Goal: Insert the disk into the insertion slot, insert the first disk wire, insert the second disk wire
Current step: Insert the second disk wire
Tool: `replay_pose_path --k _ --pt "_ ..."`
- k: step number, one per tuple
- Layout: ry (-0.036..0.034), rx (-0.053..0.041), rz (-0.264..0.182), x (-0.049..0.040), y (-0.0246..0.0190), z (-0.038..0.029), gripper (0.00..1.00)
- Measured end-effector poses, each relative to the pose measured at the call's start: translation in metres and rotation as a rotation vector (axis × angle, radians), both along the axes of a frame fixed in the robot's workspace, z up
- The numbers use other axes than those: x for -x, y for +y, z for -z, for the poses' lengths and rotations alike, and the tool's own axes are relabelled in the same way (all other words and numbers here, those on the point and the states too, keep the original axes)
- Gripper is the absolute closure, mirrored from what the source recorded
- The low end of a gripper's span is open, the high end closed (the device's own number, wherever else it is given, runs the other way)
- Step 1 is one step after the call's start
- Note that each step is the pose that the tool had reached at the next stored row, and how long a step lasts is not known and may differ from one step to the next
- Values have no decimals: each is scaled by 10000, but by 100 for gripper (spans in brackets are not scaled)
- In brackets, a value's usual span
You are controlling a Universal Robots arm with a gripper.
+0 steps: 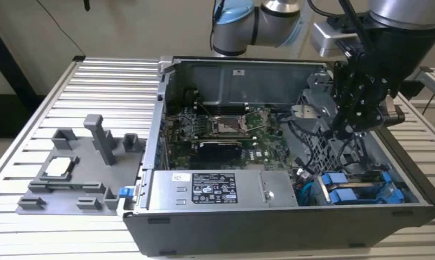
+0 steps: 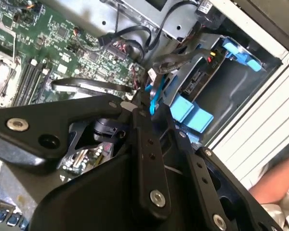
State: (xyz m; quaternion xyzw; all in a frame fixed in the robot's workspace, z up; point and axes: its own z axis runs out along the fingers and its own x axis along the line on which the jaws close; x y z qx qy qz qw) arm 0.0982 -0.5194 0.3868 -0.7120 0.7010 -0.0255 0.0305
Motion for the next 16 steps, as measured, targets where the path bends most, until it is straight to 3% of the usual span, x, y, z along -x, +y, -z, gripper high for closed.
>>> replay_pose_path --k 5,7,14,16 --pt "-69 56 -83 75 2 -26 73" --pt "-81 190 -147 90 19 -17 73" --pt "-140 368 -469 137 122 59 73" --pt "-141 499 -646 142 124 65 73"
